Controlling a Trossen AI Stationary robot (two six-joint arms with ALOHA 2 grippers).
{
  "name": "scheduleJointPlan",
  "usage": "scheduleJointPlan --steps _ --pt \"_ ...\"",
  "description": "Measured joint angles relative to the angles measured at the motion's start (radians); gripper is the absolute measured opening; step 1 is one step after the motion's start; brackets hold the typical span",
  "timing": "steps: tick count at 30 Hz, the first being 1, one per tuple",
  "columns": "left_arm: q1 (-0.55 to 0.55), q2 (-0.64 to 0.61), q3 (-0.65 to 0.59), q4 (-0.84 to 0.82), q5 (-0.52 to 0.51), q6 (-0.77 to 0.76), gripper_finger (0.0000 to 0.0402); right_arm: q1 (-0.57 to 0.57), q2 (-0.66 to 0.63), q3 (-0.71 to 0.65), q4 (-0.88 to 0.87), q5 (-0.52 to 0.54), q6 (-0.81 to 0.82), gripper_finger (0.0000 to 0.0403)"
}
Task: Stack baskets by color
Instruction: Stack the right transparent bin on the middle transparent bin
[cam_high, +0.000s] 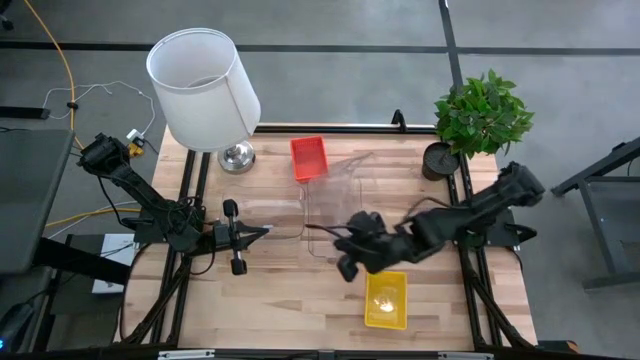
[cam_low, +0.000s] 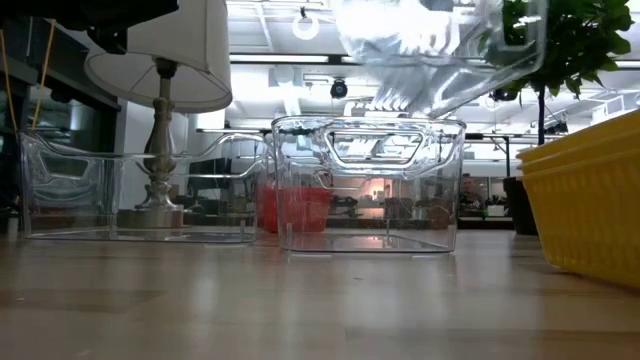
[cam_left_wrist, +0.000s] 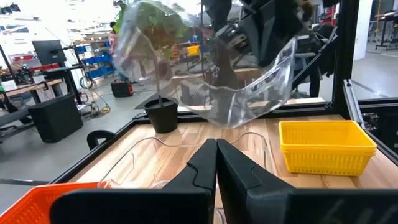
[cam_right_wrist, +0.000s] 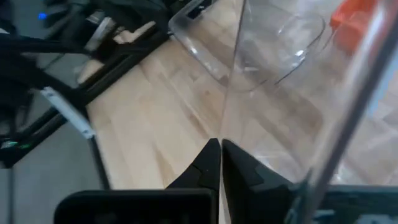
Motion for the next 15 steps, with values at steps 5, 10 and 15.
scheduleJointPlan --steps 5,10,15 --pt "0.000 0.000 0.000 0.000 0.000 -0.001 0.0000 -0.054 0.079 0.058 0.008 -0.020 -0.031 0.0000" --pt "0.000 0.000 0.000 0.000 0.000 -0.003 0.0000 -0.077 0.137 0.064 0.002 -0.061 0.011 0.0000" --pt "0.000 0.000 0.000 0.000 0.000 -0.003 0.0000 -0.078 0.170 0.064 0.004 -0.074 0.023 0.0000"
